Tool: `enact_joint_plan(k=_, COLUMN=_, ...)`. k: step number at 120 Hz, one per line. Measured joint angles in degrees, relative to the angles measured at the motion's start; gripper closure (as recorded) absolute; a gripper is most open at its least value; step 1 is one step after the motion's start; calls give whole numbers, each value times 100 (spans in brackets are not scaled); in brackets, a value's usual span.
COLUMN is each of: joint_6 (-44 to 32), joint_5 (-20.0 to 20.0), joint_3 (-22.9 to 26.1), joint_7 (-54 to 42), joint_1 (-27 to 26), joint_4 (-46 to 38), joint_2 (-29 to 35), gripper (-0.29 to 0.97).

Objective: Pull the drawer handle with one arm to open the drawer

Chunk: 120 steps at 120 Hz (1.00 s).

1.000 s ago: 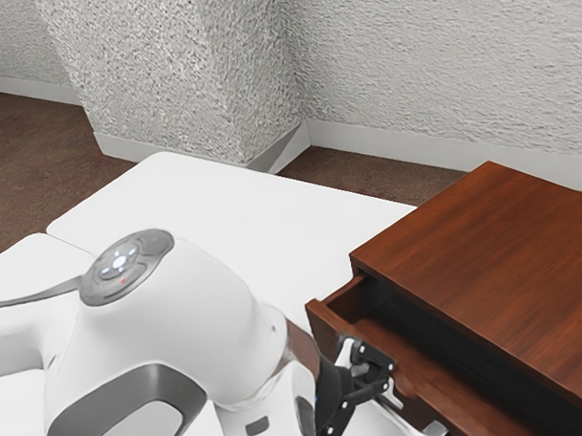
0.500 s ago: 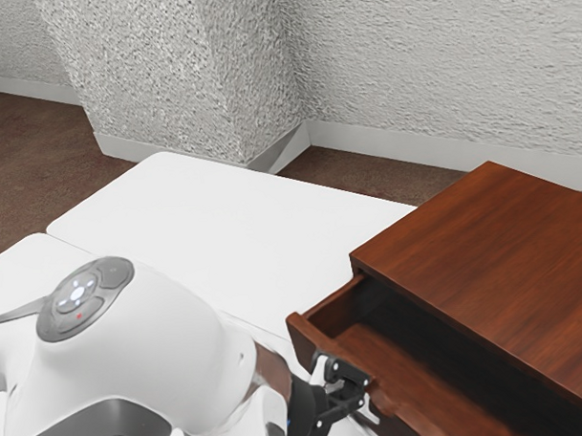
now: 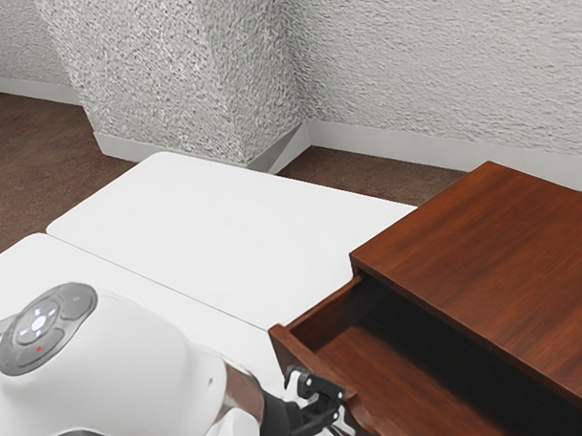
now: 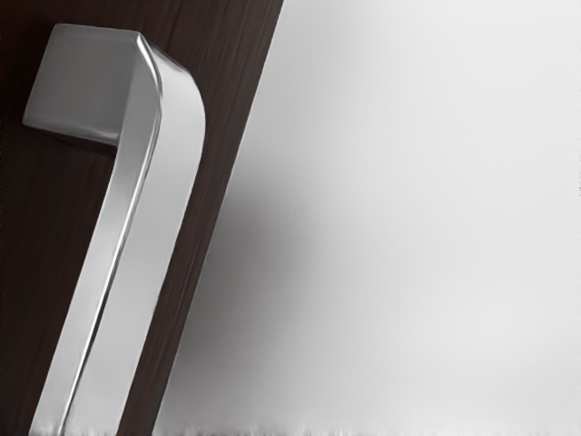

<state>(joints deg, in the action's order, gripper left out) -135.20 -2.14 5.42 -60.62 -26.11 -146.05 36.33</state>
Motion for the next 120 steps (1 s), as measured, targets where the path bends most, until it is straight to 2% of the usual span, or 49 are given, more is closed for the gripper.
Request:
enact_joint_plan(k=35, joint_6=103, joint_5=-10, joint_3=16, joint_7=127, joint_1=14, joint_4=-142, joint_2=208, gripper=0)
enact_joint_plan(k=120, joint_6=471, joint_5=-267, joint_3=431, joint_7=318, joint_1=258, joint_4=-500, joint_2=912, gripper=0)
